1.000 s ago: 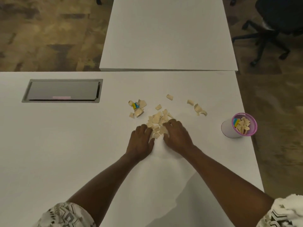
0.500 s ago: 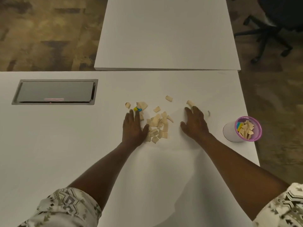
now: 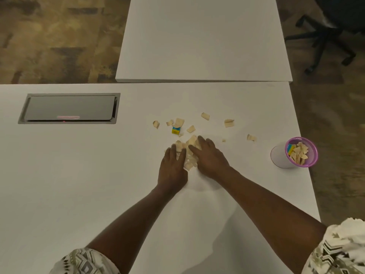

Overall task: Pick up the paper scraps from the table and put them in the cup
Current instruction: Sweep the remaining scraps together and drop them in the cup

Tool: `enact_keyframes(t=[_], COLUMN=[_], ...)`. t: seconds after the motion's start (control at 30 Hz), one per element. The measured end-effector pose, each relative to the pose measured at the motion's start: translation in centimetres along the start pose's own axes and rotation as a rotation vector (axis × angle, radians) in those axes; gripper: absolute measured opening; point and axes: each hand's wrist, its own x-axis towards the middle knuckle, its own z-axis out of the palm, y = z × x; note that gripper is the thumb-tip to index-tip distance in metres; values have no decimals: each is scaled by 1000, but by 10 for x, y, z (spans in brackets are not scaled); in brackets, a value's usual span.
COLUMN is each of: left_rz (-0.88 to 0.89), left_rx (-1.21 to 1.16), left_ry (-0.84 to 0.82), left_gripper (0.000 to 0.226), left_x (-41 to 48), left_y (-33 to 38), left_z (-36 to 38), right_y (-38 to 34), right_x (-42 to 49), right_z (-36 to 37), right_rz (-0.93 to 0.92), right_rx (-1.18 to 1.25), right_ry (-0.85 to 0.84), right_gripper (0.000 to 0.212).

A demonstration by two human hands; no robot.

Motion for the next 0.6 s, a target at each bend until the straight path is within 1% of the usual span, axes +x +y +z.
enact_keyframes(t=[0.03, 0.13, 0.2, 0.33, 0.4, 0.47, 0.53, 0.6], left_rz=[1, 58, 107, 128, 127, 103, 63, 28], left_rx=[-6, -15, -24, -7, 13, 17, -12, -40], left_ry=[-4, 11, 33, -13, -43, -67, -70, -49], left_gripper=[59, 49, 41, 24, 23, 26, 26, 25], left_x=[-1, -5, -9, -16, -20, -24, -27, -30], left_y=[-1, -1, -1, 3, 6, 10, 14, 19], left_z=[-1, -4, -5, -5, -3, -3, -5, -8], right_y=[-1, 1, 2, 3, 2, 2, 3, 3], right_x=[-2, -12, -18, -36, -45, -53, -61, -68], right_z=[2, 9, 15, 23, 24, 24, 22, 17], right_rz=[-16, 17, -22, -33, -31, 7, 58, 105], right_rx=[-4, 120, 92, 52, 40, 66, 151, 289], right_ry=[3, 31, 97, 152, 169, 185, 226, 281], right_gripper=[59, 43, 32, 16, 12, 13, 16, 20])
